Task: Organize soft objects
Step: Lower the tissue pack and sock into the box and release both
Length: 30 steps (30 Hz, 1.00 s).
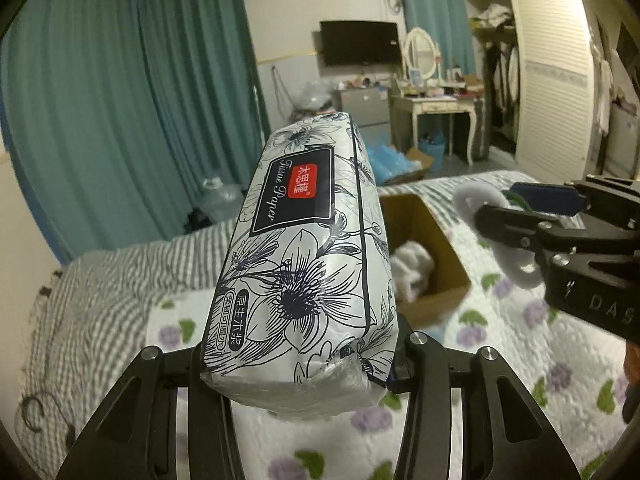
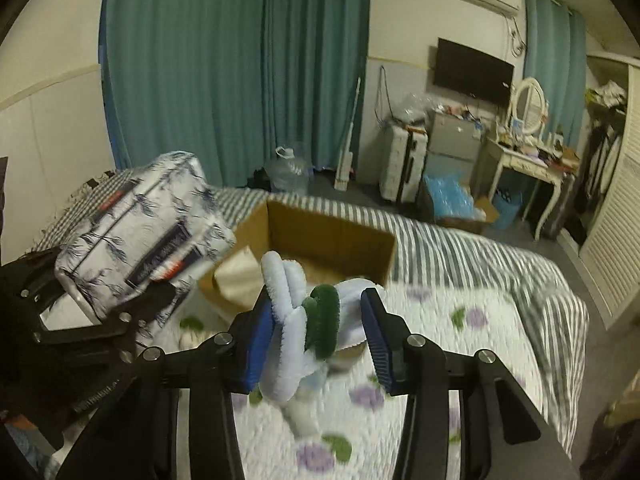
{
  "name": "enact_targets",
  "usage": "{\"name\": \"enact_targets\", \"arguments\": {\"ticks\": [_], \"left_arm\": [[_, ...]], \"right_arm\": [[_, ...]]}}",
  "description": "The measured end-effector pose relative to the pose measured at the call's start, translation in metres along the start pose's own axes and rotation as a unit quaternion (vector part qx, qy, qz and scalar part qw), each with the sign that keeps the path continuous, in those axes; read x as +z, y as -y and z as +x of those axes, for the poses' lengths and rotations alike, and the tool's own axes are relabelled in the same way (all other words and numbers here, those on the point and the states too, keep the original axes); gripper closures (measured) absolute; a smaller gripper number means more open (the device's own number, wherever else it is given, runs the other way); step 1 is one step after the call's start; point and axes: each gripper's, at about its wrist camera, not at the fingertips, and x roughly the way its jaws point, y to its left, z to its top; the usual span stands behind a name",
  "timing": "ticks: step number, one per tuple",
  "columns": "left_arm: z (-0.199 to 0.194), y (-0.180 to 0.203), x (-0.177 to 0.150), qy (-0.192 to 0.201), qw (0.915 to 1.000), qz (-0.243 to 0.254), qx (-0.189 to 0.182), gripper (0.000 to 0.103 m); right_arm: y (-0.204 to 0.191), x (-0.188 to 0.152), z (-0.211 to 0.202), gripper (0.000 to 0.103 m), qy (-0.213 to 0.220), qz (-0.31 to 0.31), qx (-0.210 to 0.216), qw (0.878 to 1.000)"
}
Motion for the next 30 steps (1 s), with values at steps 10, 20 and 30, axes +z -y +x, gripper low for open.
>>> {"name": "enact_targets", "arguments": {"ticks": [10,20,30], "left_arm": [[0.096,-0.001,0.032,-0.031,0.9994,0.01,0.009,0.059],[0.136,0.01,0.023,-0.038,0.997,0.058,0.034,0.043],[0.076,-0.005,0.04,0.031,0.9949,0.048,0.083,0.011]], "right_arm": [[0.013,0.046,0.108,0.078,-0.031,-0.002,0.011,0.999],[0.032,0.028,0.178,0.04,-0.048,0.01,0.005,0.999],[0.05,0.037,0.132,0.006,-0.009,0.042,-0.025,0.999]]}}
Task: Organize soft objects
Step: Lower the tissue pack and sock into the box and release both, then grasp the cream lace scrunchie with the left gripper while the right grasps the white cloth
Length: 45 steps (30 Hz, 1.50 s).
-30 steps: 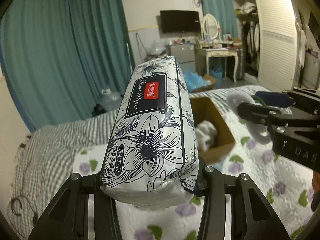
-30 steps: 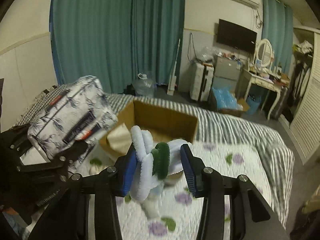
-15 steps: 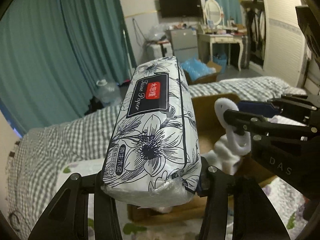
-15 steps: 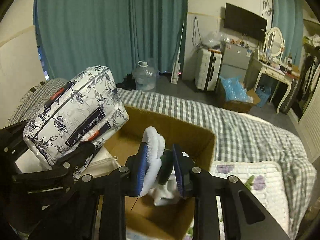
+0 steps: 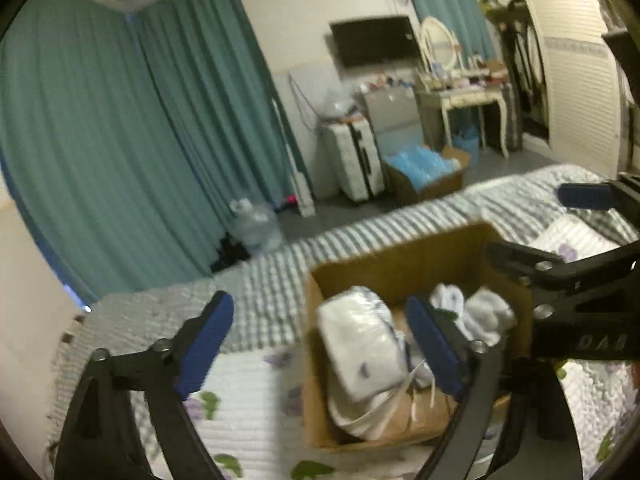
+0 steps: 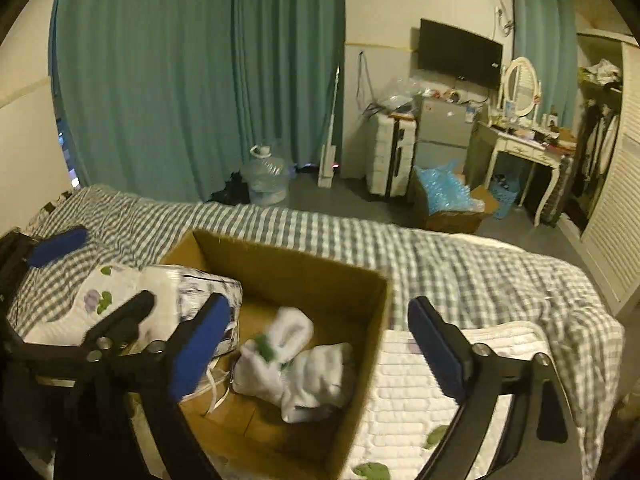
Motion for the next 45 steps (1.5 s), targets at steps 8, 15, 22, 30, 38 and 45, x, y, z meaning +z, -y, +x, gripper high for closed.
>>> {"name": "enact_targets", "arguments": {"ticks": [8,15,22,30,38,45], "left_arm": [[-0.086,-0.034,0.02,0.058,0.9976,-0.024,0.029,0.0],[-0.154,-0.052,0.029,0.106,0.9931,-0.039,0.029,0.0],[-0.19,-0.06,0.01,0.103,0.993,-0.057,0.009,0.0],[-0.183,-0.058,-0.024,0.071,0.9944,-0.077,0.002,0.0],[-0.14,-0.045,-0.064,0.029,0.9951,-0.093,-0.015,0.0],[-0.081,-0.033,-0.097,-0.025,0.9939,-0.103,-0.029,0.0]], "right_arm": [[0.012,0.025,-0.097,0.0,0.028,0.02,-0.044,0.998],[-0.001,0.042,-0.184,0.0,0.076,-0.004,-0.067,0.995],[-0.026,0.027,-0.234,0.0,0.076,-0.036,-0.063,0.994],[-0.039,-0.009,-0.236,0.0,0.056,-0.05,-0.052,0.996],[-0.037,-0.055,-0.17,0.0,-0.007,-0.027,-0.018,0.999],[-0.034,-0.095,-0.101,0.0,-0.061,-0.013,0.005,0.998]]}}
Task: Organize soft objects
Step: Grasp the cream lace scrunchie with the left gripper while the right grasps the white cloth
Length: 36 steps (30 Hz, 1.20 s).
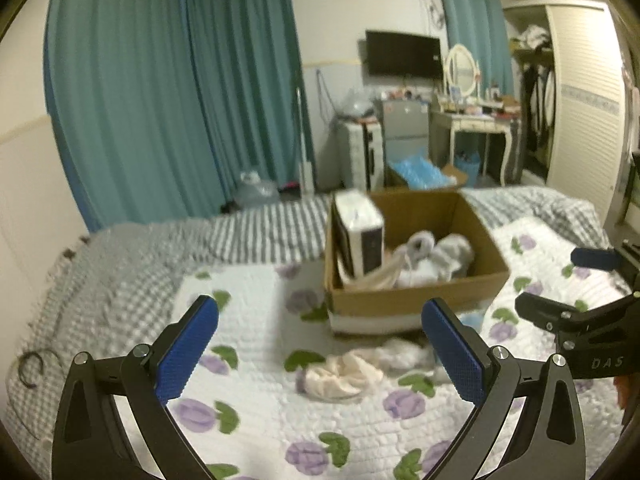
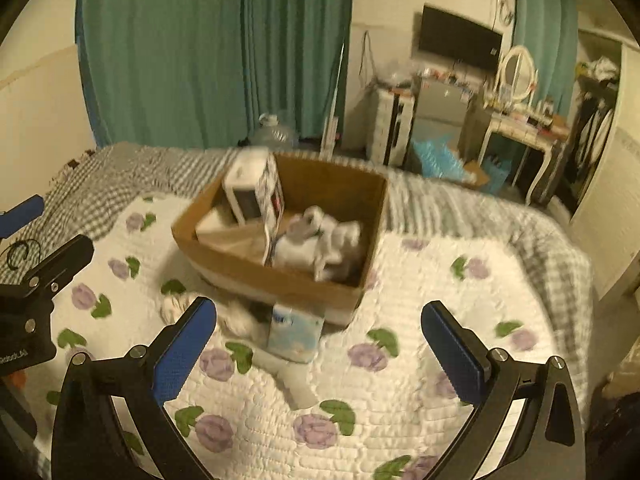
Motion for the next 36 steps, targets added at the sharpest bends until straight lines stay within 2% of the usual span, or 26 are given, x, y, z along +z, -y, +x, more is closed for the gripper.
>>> {"name": "enact_targets", "arguments": {"ticks": [5,8,12,18,19,21,23,26,32,35,36], "left_arm": [[0.049,0.001,-0.024,-0.045,0.9988,-0.017,0.004,0.0],[0.072,0.001,-0.036,-0.065,0.9976,-0.025,0.008,0.0],[0.098,0.002,-0.057,-0.096,0.9949,-0.029,0.004,0.0],[0.136,0.008,-0.084,-0.145,0.9888,-0.035,0.004,0.0],[0.141,0.009,-0.087,-0.153,0.9876,-0.036,0.005,0.0],[0.151,0.012,-0.098,-0.173,0.9841,-0.038,0.004,0.0],[0.158,0.012,-0.105,-0.192,0.9802,-0.05,0.0,0.0],[0.159,0.008,-0.106,-0.196,0.9783,-0.065,-0.009,0.0],[0.156,0.012,-0.102,-0.185,0.981,-0.058,0.001,0.0],[0.153,0.011,-0.101,-0.183,0.9812,-0.059,-0.01,0.0],[0.15,0.012,-0.1,-0.181,0.982,-0.054,-0.011,0.001]], "right_arm": [[0.003,-0.02,0.052,0.001,-0.041,0.005,0.022,0.999],[0.0,-0.032,0.077,0.005,-0.058,0.001,0.028,0.998],[0.0,-0.053,0.108,0.018,-0.089,0.013,0.053,0.995],[-0.001,-0.076,0.128,0.022,-0.124,0.009,0.069,0.99],[-0.003,-0.081,0.131,0.026,-0.132,0.007,0.07,0.989],[-0.005,-0.088,0.14,0.03,-0.146,0.0,0.062,0.987],[-0.004,-0.093,0.146,0.03,-0.153,0.002,0.057,0.987],[-0.005,-0.095,0.146,0.03,-0.152,0.001,0.053,0.987],[-0.011,-0.097,0.148,0.033,-0.15,-0.006,0.042,0.988],[-0.017,-0.097,0.145,0.049,-0.143,-0.007,0.044,0.989],[-0.018,-0.097,0.142,0.059,-0.14,-0.007,0.049,0.989]]}}
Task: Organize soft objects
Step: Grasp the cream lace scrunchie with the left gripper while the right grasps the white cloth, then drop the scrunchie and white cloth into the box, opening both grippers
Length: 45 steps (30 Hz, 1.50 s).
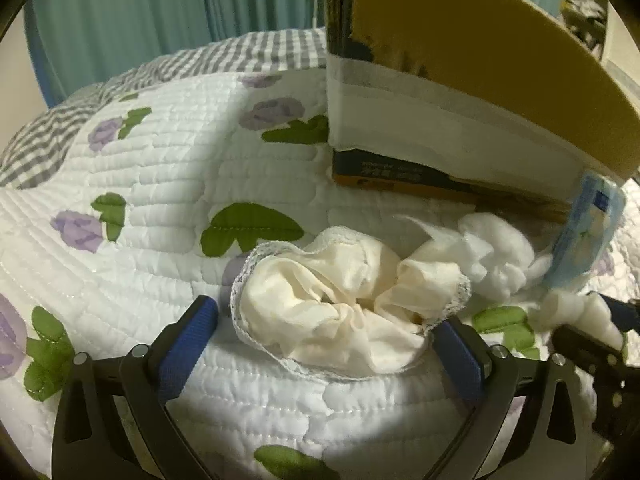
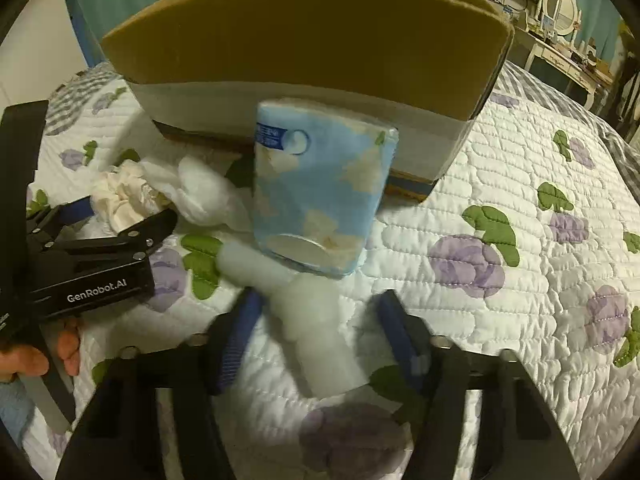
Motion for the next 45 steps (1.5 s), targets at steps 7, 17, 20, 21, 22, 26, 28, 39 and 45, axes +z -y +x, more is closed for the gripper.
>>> {"name": "enact_targets", "arguments": {"ticks": [7,17,20,21,22,26,28,39,45], "left_arm": [[-0.022,0.027,-0.008,0.019,0.9969,0.075,-0.008,0.051],[-0.063,0.028,-0.014,0.013,0.9951,0.075,-0.063,0.077],[-0.084,0.024,-0.01,0.028,0.995,0.066,-0.069,0.077],[-0.092,0.023,-0.008,0.034,0.9948,0.066,-0.07,0.077],[-0.101,0.022,-0.007,0.041,0.9946,0.064,-0.071,0.077],[-0.132,0.013,0.01,0.071,0.993,0.05,-0.08,0.077],[-0.15,0.011,0.018,0.091,0.9914,0.046,-0.082,0.077],[-0.212,0.018,0.093,0.184,0.9755,0.072,-0.097,0.077],[-0.183,0.033,0.126,0.18,0.9744,0.087,-0.103,0.076]], "right_arm": [[-0.011,-0.006,-0.016,0.074,0.012,-0.02,-0.008,1.0],[-0.002,-0.019,-0.054,0.074,0.035,-0.011,0.003,0.999],[-0.007,-0.019,-0.069,0.074,0.047,-0.014,0.004,0.999],[-0.008,-0.019,-0.074,0.075,0.051,-0.016,0.005,0.999],[-0.012,-0.016,-0.079,0.074,0.057,-0.019,0.004,0.998],[-0.017,-0.011,-0.106,0.074,0.085,-0.024,0.006,0.996],[-0.017,-0.004,-0.124,0.075,0.105,-0.027,0.005,0.994],[-0.006,0.058,-0.195,0.075,0.194,-0.026,0.0,0.981],[0.011,0.096,-0.194,0.074,0.207,-0.018,-0.003,0.978]]}}
